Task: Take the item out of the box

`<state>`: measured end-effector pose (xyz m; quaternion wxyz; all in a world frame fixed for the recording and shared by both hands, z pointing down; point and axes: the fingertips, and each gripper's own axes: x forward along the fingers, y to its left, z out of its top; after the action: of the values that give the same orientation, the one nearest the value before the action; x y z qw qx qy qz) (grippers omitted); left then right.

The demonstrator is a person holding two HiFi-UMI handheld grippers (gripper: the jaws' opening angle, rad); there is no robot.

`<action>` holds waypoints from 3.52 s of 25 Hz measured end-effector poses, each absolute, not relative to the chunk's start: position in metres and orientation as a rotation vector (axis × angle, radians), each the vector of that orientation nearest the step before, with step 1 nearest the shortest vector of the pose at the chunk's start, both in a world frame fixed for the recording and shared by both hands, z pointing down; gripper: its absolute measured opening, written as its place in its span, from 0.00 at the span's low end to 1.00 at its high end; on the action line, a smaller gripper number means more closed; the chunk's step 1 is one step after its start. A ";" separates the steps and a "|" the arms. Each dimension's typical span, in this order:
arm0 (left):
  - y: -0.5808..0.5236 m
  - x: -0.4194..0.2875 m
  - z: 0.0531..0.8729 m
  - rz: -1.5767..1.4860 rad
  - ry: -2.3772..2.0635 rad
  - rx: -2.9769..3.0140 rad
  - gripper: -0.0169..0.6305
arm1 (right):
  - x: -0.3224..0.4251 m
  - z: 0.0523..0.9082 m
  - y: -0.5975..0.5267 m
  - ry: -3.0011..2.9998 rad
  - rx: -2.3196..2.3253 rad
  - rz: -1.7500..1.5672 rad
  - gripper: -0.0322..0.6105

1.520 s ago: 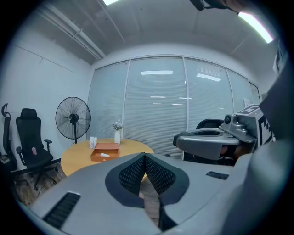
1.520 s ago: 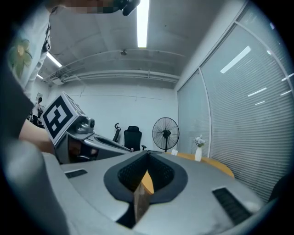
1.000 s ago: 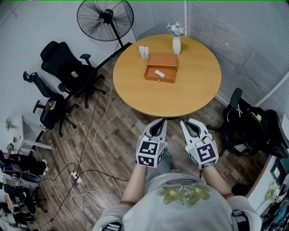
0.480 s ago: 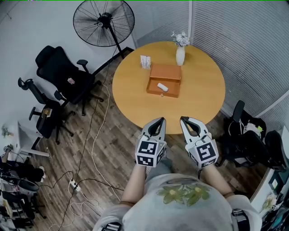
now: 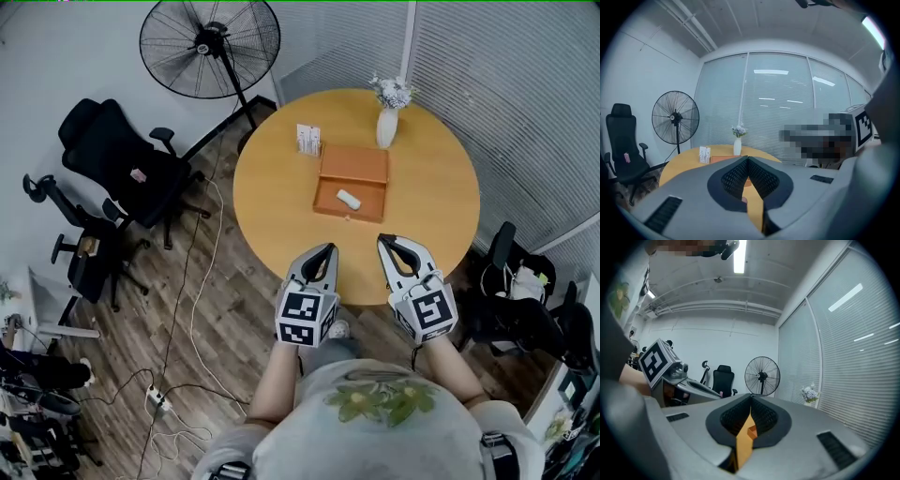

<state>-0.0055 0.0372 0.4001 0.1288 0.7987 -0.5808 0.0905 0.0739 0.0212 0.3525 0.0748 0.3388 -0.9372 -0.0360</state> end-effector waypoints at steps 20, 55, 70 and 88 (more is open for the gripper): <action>-0.018 -0.044 0.435 0.262 -1.591 2.307 0.02 | 0.029 0.372 -0.040 -2.761 1.008 -0.124 0.39; -0.124 -0.091 0.483 0.317 -1.523 2.243 0.02 | -0.006 0.445 -0.170 -2.634 0.943 -0.009 0.39; -0.151 -0.090 0.509 0.341 -1.476 2.207 0.02 | -0.020 0.508 -0.197 -2.525 0.780 0.063 0.39; -0.178 -0.092 0.538 0.379 -1.438 2.166 0.02 | -0.023 0.584 -0.222 -2.379 0.648 0.139 0.39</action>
<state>-0.0922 -0.1781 0.5381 0.2543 0.7973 -0.5293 0.1397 -0.0229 -0.2217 0.5840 0.3295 0.2478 -0.9095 0.0530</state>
